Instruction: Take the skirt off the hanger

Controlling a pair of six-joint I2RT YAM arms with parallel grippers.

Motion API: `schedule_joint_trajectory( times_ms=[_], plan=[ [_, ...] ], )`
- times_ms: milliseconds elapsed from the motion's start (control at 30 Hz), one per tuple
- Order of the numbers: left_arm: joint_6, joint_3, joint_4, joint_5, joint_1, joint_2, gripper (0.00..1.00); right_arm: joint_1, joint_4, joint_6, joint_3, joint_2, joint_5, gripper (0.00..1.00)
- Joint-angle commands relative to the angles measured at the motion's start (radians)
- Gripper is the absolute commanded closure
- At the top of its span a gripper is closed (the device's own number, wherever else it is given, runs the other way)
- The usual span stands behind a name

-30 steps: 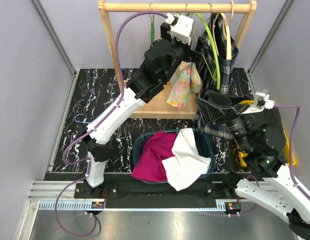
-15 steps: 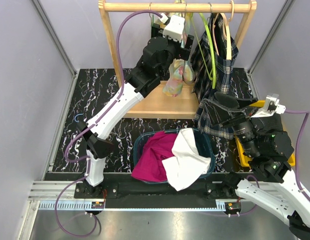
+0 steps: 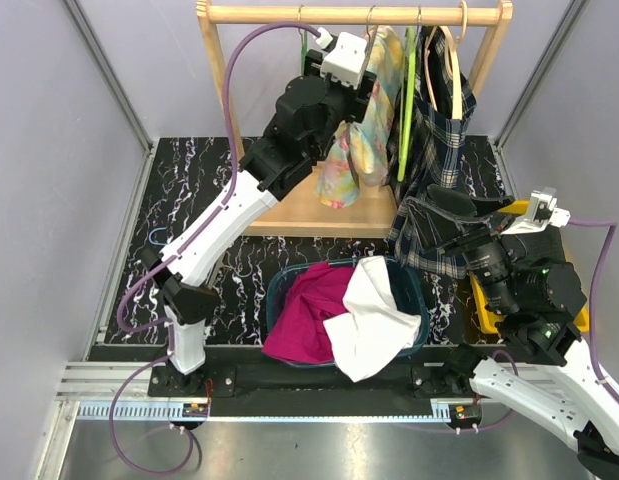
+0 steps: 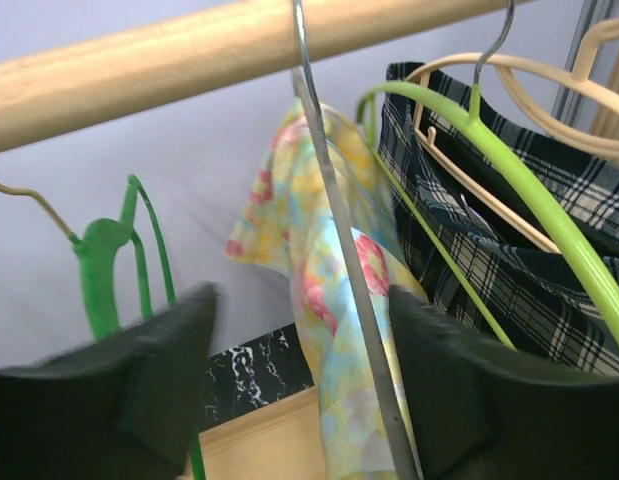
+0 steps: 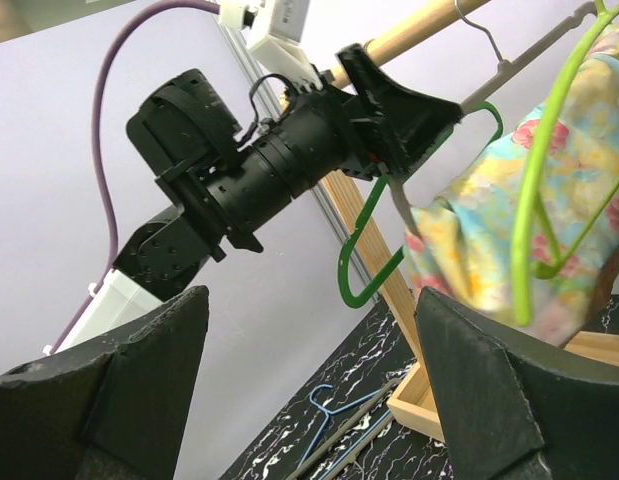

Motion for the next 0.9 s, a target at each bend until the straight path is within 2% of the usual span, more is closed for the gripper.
schedule_joint_trajectory(
  times_ms=[0, 67, 133, 267, 333, 367, 400, 467, 600, 733, 767, 800, 867],
  plan=[
    [0.013, -0.018, 0.025, 0.014, -0.001, -0.069, 0.49, 0.002, 0.001, 0.008, 0.012, -0.008, 0.029, 0.09],
    [0.013, -0.032, 0.025, 0.011, -0.001, -0.078, 0.59, 0.002, -0.003, 0.008, 0.014, -0.011, 0.033, 0.09],
    [0.015, -0.042, 0.020, 0.019, -0.001, -0.087, 0.66, 0.002, -0.006, 0.004, 0.016, -0.017, 0.038, 0.09],
    [0.018, -0.061, -0.006, 0.057, -0.001, -0.093, 0.60, 0.001, -0.011, 0.001, 0.016, -0.024, 0.049, 0.09],
    [0.015, -0.069, -0.016, 0.093, -0.001, -0.096, 0.54, 0.002, -0.013, 0.001, 0.016, -0.027, 0.050, 0.10],
    [0.015, -0.066, -0.027, 0.108, -0.001, -0.095, 0.46, 0.001, -0.016, 0.001, 0.017, -0.030, 0.049, 0.10],
    [0.010, -0.062, -0.047, 0.144, -0.001, -0.093, 0.36, 0.002, -0.019, -0.001, 0.017, -0.030, 0.050, 0.10],
    [0.010, -0.038, -0.078, 0.178, -0.001, -0.080, 0.01, 0.001, -0.023, -0.001, 0.019, -0.034, 0.052, 0.10],
    [-0.011, 0.039, -0.165, 0.254, 0.008, -0.035, 0.01, 0.002, -0.029, -0.002, 0.022, -0.036, 0.053, 0.10],
    [-0.021, 0.056, -0.156, 0.277, 0.025, -0.018, 0.01, 0.002, -0.040, 0.001, 0.025, -0.040, 0.058, 0.10],
    [-0.022, 0.062, -0.153, 0.281, 0.036, -0.015, 0.03, 0.002, -0.043, 0.001, 0.025, -0.041, 0.058, 0.11],
    [-0.016, 0.069, -0.151, 0.300, 0.040, -0.012, 0.31, 0.002, -0.046, -0.001, 0.025, -0.042, 0.059, 0.11],
    [-0.010, 0.077, -0.147, 0.286, 0.042, -0.006, 0.64, 0.002, -0.051, 0.001, 0.026, -0.044, 0.061, 0.10]
  ],
)
